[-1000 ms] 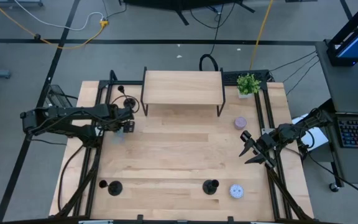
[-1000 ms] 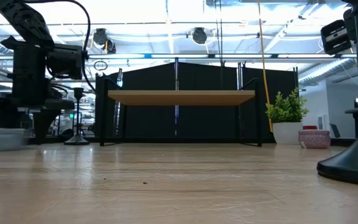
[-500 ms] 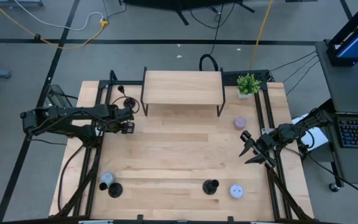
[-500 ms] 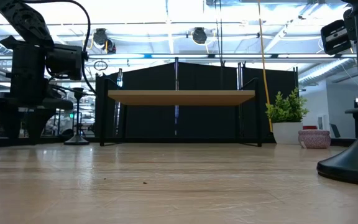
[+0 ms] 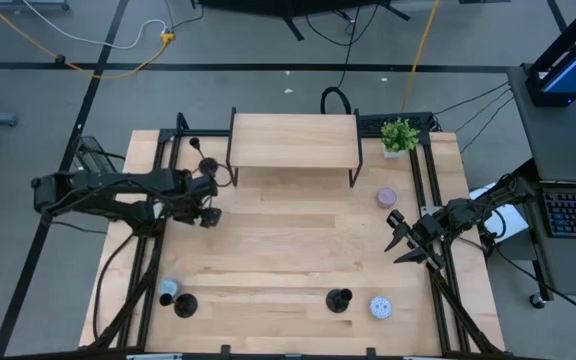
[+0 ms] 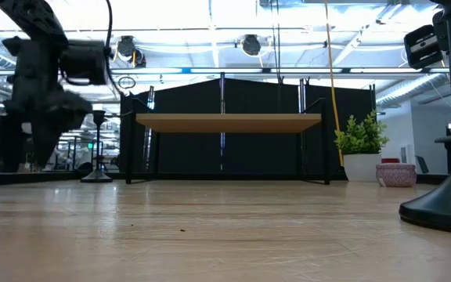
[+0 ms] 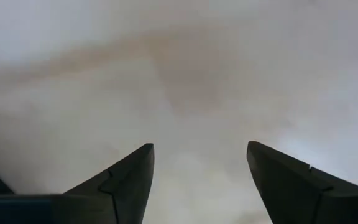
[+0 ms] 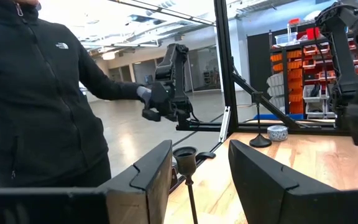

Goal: Pick & Place candle stick holders
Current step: Put the blue patterned scented candle on the shelf

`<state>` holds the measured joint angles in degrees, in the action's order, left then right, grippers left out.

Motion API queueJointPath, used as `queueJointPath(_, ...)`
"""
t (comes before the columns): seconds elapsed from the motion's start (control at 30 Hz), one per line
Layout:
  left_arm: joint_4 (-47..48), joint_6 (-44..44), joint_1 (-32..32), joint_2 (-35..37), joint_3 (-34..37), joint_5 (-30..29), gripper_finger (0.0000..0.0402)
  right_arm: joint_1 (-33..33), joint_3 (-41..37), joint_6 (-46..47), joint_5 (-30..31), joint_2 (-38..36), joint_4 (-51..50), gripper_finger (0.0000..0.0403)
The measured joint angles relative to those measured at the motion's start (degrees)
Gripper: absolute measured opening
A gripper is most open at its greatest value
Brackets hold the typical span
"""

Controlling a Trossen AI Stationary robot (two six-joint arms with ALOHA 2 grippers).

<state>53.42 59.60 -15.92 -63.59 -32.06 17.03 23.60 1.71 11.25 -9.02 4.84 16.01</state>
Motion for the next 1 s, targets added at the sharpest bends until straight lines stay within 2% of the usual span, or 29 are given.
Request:
queueJointPath(0.13,3.0,5.1,5.0,0.0,-3.1,3.3,0.0256,0.0,0.0,0.0,0.0,0.0,0.0,0.0151)
queueJointPath(0.33,15.3,7.0,13.3,0.0,-8.7,3.5,0.0233,0.0,0.0,0.0,0.0,0.0,0.0,0.0151)
queueJointPath(0.43,19.8,12.8,17.6,0.0,-9.5,5.3,0.0224,0.0,0.0,0.0,0.0,0.0,0.0,0.0151)
queueJointPath(0.57,18.2,22.8,21.4,-0.1,-9.5,10.8,0.0214,0.0,0.0,0.0,0.0,0.0,0.0,0.0151)
queueJointPath(1.0,16.4,45.6,36.1,0.0,-9.5,18.9,0.0202,0.0,0.0,0.0,0.0,0.0,0.0,0.0151)
